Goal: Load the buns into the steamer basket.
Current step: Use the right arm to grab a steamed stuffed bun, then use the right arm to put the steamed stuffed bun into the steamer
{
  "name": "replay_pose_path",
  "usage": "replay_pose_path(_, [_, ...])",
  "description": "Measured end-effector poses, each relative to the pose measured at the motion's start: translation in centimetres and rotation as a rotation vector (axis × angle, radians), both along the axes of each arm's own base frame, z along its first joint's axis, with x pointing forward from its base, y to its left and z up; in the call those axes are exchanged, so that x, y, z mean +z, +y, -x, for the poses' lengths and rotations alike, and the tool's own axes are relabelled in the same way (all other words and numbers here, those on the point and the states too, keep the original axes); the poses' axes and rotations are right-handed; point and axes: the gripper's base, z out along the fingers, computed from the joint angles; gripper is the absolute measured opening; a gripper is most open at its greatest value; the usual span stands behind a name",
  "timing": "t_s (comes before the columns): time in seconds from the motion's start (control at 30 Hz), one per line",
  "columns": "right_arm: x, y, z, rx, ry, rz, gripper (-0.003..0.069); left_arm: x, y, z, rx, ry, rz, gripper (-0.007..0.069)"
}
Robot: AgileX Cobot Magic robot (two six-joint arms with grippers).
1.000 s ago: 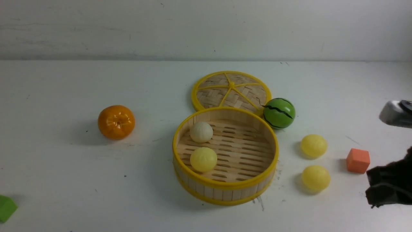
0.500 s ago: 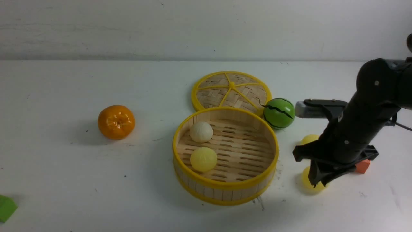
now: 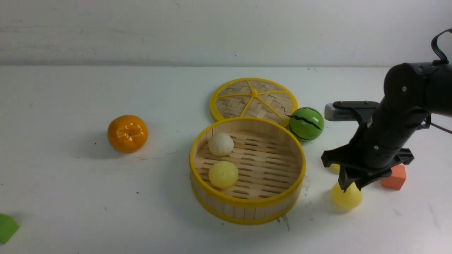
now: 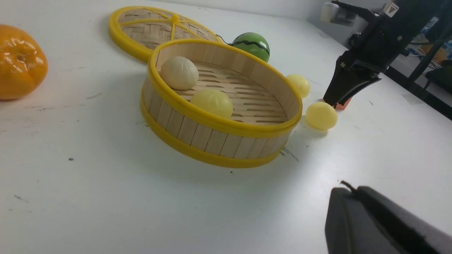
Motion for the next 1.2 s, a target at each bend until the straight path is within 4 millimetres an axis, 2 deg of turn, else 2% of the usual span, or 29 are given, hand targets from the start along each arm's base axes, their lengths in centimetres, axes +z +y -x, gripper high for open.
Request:
replay_pose_path(0.2, [-1.2,-0.2,-0.7,-0.014,-0.007,0.003,0.0263,0.0,0.0,0.0,0.000,0.000,0.000,0.0004])
replay_pose_path(0.57, [-2.3,-0.2,-1.2,-0.017,-0.002,0.006,0.0246,0.0,0.0,0.0,0.000,0.001,-0.001,0.0013])
replay_pose_path(0.73, [-2.3,-0.2,-1.2,-0.015,0.002,0.007,0.0148,0.0,0.0,0.0,0.000,0.001,-0.001,0.0018])
replay_pose_path(0.77, [-2.3,-0.2,-1.1,-0.006,0.009,0.010,0.0094,0.0,0.0,0.0,0.000,0.001,-0.001,0.0018])
replay_pose_path(0.83, [-2.3,-0.2,-1.0,0.008,0.018,0.014,0.0033,0.0,0.0,0.0,0.000,0.001,-0.001,0.0020])
replay_pose_path(0.9, [-2.3,-0.2,-0.9,0.019,0.027,0.017,-0.0001,0.0,0.0,0.0,0.000,0.001,-0.001,0.0021])
replay_pose_path(1.07, [-0.2,-0.2,-0.2,0.025,0.020,0.007,-0.0003,0.0,0.0,0.0,0.000,0.001,-0.001,0.0021])
replay_pose_path(1.1, [0.9,0.1,0.0,0.032,0.002,-0.004,-0.0003,0.0,0.0,0.0,0.000,0.001,-0.001,0.0021])
replay_pose_path(1.2, [5.8,2.2,0.6,0.088,-0.123,-0.076,0.0000,0.0,0.0,0.0,-0.001,0.002,-0.001,0.0021])
